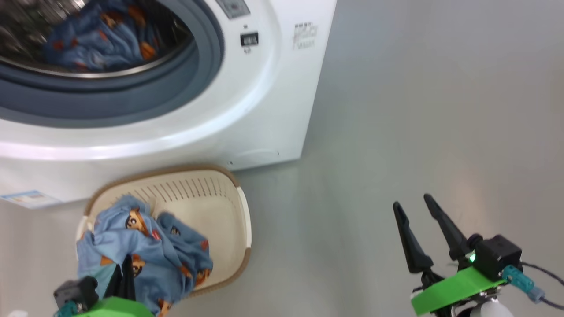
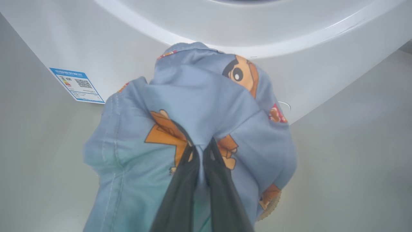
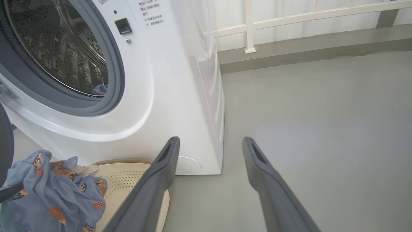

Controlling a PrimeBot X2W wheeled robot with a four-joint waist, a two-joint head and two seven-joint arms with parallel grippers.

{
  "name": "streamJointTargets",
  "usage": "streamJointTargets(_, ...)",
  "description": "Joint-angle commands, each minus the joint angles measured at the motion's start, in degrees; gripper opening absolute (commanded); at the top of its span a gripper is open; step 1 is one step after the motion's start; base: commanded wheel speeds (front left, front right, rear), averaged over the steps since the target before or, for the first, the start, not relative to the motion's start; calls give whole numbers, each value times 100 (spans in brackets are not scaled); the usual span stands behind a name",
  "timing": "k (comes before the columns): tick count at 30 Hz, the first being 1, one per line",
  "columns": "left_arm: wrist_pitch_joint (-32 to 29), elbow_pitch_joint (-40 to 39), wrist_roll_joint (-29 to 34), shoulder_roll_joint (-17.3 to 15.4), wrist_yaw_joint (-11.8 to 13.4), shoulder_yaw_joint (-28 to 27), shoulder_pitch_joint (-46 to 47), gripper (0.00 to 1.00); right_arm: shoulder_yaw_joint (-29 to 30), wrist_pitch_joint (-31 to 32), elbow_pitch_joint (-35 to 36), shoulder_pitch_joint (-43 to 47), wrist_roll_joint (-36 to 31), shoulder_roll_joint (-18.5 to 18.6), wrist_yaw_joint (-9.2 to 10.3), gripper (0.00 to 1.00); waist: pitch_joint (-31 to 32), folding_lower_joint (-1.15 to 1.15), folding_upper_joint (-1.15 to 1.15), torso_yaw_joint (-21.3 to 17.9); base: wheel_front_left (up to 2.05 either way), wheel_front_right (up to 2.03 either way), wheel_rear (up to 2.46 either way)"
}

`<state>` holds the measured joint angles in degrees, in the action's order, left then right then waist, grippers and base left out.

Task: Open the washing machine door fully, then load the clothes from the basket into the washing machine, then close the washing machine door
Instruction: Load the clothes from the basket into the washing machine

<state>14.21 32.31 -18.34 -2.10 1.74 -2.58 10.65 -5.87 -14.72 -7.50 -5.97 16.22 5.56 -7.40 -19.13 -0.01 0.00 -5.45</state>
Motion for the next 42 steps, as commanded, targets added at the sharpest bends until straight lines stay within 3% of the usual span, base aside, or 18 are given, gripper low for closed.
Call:
streamJointTargets(1, 78, -331, 25, -81, -3, -121, -224, 0, -150, -28, 87, 146, -70, 28, -9, 100, 730, 1, 0, 195, 0, 0, 0)
streamJointTargets(19, 79, -2711, 419, -78, 354, 298, -1978, 0, 104, -28, 11, 1000, -178, 69, -9, 100, 2039, 1, 0, 297, 0, 0, 0)
streamJointTargets(42, 79, -3335, 526, -78, 396, 197, -2544, 0, 189, -28, 25, 1276, -254, 39, -9, 100, 2432, 1, 0, 310, 0, 0, 0)
